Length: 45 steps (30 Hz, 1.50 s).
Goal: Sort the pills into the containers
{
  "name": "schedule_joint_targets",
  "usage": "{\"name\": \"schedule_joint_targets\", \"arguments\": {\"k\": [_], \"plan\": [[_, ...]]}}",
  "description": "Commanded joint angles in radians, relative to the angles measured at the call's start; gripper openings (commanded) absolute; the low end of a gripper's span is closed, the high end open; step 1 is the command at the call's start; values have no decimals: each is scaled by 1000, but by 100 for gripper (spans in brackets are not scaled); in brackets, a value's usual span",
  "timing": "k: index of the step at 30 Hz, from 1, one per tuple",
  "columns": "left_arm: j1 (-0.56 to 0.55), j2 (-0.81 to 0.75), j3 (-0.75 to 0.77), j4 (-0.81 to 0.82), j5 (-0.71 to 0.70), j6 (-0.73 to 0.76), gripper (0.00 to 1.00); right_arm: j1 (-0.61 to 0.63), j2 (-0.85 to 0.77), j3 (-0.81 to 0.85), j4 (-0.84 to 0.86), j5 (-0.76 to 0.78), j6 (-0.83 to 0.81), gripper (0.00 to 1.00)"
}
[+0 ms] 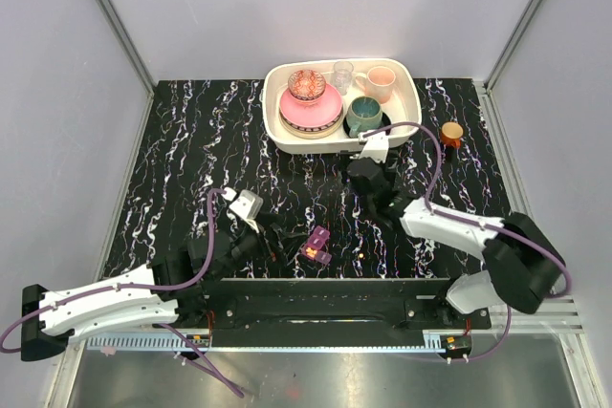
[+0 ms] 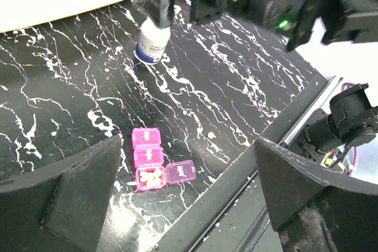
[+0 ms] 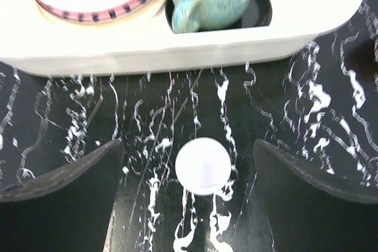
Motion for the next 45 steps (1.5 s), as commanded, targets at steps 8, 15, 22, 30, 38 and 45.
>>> {"name": "schedule_joint_targets", "arguments": {"k": [8,15,22,30,38,45], "plan": [[1,-72,-58,31,-108,-72,99,93,-213,278,-507,-145,29,65],[1,-82,-49,-9,-125,-93,99,170,-155,237,-627,-296,182,0],[1,-111,-58,-16,-137,-96,99,172,-103,142,-624,-394,328,0],[1,-91,-47,-15,-134,-101,99,172,-20,89,-575,-514,362,0],[1,-88,-44,-13,-119,-82,99,173,23,37,-516,-566,406,0],[1,-60,-24,-15,-106,-62,99,173,83,20,-455,-598,408,0]]}}
